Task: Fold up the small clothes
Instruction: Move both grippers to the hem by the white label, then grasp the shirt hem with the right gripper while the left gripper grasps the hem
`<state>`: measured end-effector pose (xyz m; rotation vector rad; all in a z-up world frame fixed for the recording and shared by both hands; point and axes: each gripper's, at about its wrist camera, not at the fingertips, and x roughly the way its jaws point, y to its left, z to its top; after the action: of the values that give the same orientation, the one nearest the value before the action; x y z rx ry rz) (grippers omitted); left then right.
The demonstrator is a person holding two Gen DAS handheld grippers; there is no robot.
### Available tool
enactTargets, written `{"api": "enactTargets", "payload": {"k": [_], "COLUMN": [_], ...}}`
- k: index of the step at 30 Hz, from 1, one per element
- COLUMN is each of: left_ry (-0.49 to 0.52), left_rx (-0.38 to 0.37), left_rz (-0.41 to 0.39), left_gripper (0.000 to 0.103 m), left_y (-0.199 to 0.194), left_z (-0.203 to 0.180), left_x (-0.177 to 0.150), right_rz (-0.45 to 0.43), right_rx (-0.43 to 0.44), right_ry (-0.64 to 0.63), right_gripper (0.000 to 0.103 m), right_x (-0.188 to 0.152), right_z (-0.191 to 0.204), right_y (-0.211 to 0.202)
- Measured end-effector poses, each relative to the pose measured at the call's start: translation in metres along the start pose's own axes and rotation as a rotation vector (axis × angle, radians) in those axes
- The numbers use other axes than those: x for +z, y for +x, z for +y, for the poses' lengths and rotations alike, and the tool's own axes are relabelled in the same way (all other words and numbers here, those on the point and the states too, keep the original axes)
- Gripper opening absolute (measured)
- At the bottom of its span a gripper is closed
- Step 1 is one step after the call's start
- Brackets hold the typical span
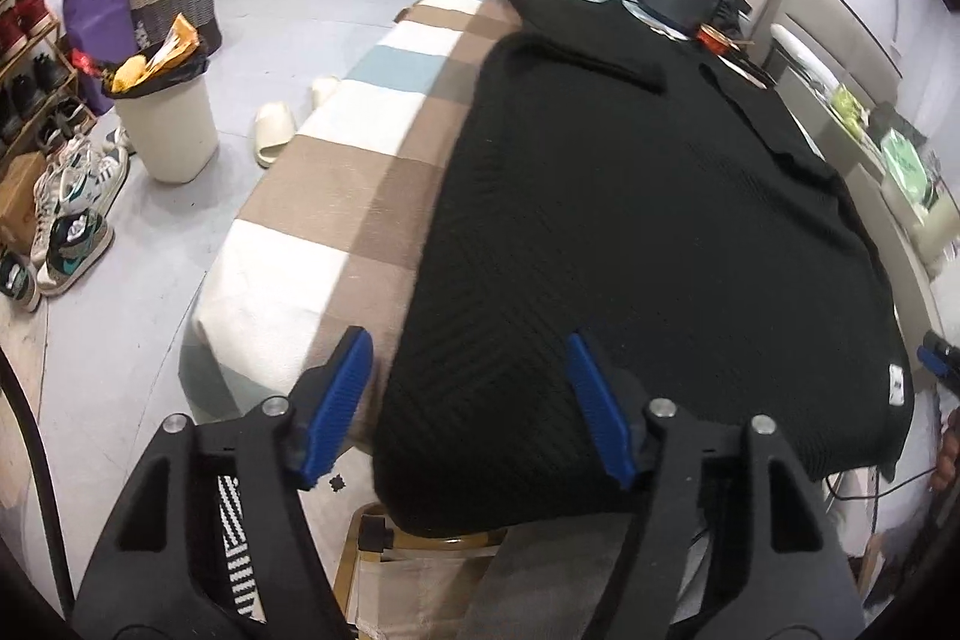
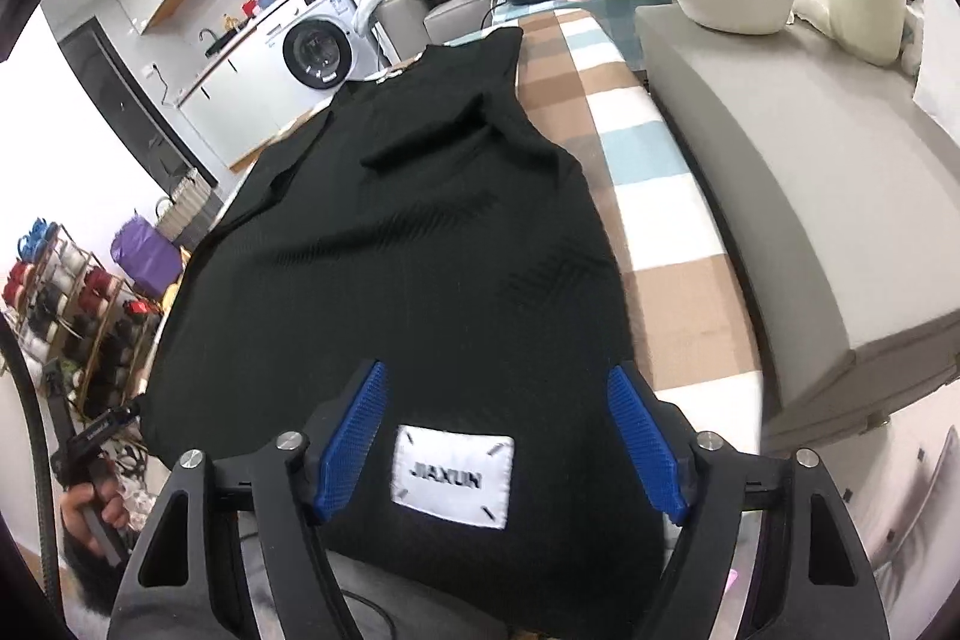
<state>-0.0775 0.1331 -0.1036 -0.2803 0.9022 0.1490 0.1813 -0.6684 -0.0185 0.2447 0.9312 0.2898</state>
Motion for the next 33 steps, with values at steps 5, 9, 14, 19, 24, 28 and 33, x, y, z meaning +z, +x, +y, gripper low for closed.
{"api": "enactTargets", "payload": {"k": [5,9,14,19,24,28,33], "left_ry": [0.042,0.055,0.044,0.02,0.001,0.005,-0.004], "left_rx": [0.027,0.052,0.007,-0.047,-0.104,-0.13,-0.156], "left_rz": [-0.005,-0.014,-0.02,-0.071,-0.131,-0.177,-0.234], "left_gripper": [0.049,0.03,0.007,0.005,0.005,0.005,0.005], "left_y": [0.004,0.009,0.011,-0.002,-0.02,-0.033,-0.04], "left_z": [-0.014,-0.017,-0.014,-0.012,-0.011,-0.016,-0.019], "left_x": [0.004,0.014,0.021,0.029,0.042,0.057,0.09], "right_rz": [0.036,0.059,0.067,0.025,-0.088,-0.202,-0.307], "right_rx": [-0.049,-0.057,-0.077,-0.039,0.056,0.141,0.18], "right_ry": [0.017,0.02,-0.07,-0.129,-0.103,-0.067,-0.031], "right_gripper": [0.07,0.053,0.014,0.007,0.007,0.007,0.007], "right_x": [-0.006,-0.009,-0.017,-0.019,-0.007,0.009,0.037], "right_z": [-0.021,-0.032,-0.024,-0.012,-0.005,0.001,0.01], "right_y": [0.005,0.013,0.015,0.008,-0.015,-0.03,-0.037]}}
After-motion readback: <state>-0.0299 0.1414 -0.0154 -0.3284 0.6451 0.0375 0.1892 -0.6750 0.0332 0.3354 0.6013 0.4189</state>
